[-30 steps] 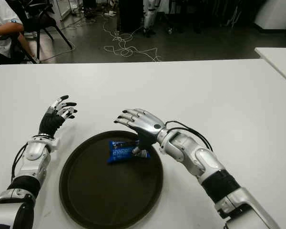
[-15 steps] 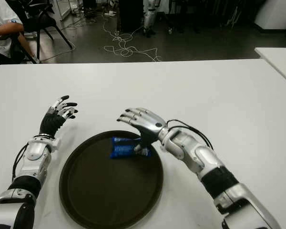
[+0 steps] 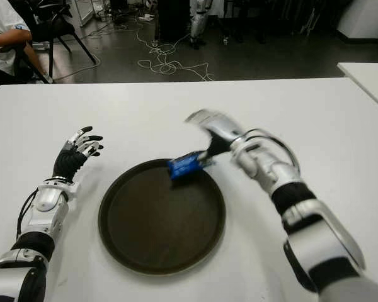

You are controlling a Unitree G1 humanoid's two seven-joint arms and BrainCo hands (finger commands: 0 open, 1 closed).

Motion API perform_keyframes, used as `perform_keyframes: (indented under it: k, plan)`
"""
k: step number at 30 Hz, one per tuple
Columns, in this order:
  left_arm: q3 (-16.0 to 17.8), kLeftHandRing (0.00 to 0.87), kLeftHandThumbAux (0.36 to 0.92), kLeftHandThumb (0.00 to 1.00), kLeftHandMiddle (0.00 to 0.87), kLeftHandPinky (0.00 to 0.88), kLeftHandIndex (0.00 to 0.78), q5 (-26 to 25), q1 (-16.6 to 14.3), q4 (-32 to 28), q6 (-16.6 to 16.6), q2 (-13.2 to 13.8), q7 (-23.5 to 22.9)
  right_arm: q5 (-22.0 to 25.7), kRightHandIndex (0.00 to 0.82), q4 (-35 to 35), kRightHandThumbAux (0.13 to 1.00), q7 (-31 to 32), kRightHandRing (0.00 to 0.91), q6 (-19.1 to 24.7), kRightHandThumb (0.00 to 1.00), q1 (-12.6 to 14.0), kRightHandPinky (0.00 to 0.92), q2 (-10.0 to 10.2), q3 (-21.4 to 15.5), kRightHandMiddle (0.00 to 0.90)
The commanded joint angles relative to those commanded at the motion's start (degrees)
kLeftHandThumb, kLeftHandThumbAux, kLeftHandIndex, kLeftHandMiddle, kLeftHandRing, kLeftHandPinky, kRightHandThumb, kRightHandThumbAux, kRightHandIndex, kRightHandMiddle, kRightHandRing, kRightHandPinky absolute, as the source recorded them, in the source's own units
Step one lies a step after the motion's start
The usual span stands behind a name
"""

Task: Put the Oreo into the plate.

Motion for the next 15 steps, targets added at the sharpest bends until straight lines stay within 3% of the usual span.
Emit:
perform_keyframes:
  k: [7, 15]
  plan:
    - [0.14, 0.352, 0.613, 0.291, 0.318, 0.378, 0.157, -0.21, -0.40, 0.73, -0.35, 0.23, -0.54, 8.39, 0.115, 4.97, 0.720, 1.44, 0.140, 2.57, 0.000, -3.06, 0.136, 3.36, -5.70, 0.140]
    - [0.21, 0.338, 0.621, 0.304, 0.307, 0.375, 0.148, -0.27, -0.51, 0.87, -0.51, 0.16, -0.33, 16.37, 0.173, 7.97, 0.747, 4.74, 0.190, 2.51, 0.000, -3.63, 0.186, 4.80, -11.25, 0.203]
